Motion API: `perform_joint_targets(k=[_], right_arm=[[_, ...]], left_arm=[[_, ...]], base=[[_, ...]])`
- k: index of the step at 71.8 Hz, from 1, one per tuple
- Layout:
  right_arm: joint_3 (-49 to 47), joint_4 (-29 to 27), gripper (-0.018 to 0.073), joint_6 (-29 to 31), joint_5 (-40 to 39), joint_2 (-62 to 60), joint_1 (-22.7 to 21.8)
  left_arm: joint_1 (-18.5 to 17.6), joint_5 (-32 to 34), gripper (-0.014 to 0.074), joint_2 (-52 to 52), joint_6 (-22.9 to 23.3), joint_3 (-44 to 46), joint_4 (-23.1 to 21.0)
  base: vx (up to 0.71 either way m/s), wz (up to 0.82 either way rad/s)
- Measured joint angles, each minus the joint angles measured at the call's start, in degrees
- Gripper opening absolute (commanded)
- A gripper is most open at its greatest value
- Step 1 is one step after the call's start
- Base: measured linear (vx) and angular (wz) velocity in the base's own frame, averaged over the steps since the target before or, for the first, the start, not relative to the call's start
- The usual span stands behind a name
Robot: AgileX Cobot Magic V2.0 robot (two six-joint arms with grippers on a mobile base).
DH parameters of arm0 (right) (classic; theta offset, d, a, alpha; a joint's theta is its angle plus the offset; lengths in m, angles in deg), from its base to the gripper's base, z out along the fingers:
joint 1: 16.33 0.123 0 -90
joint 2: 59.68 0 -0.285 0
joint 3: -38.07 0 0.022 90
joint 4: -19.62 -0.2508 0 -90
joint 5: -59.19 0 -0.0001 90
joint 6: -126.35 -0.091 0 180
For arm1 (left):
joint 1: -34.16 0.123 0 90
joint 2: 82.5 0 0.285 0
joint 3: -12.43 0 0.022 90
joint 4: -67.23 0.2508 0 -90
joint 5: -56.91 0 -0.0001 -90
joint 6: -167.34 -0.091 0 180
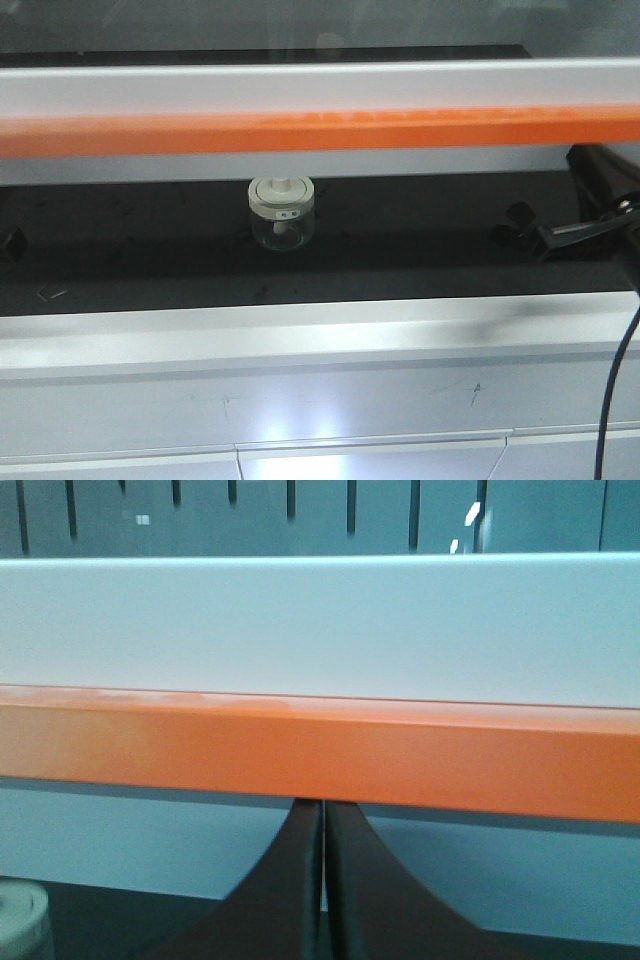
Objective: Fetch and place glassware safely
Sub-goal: 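Raise the sash fully and withdraw both grippers from the handle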
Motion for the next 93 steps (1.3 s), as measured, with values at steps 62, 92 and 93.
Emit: perform_joint_targets(k=[62, 92, 93], right_arm=[[9.8, 19.9, -0.0001, -21.2, 29.1, -28.1, 0.0], [11.7, 22.5, -0.0001, -24.5, 31.7, -29.4, 0.0], [11.7, 22.5, -0.0001, -24.5, 31.7, -29.4, 0.0]], left_arm=[[0.0, -25.1, -0.0007, 30.5, 2.5, -11.0, 2.4], [0.0, -33.3, -0.0007, 34.9, 2.8, -13.4, 2.4], [0.0, -33.3, -0.0007, 34.9, 2.8, -13.4, 2.4]], base=[[0.00, 0.00], [0.00, 0.00], [0.00, 0.00]])
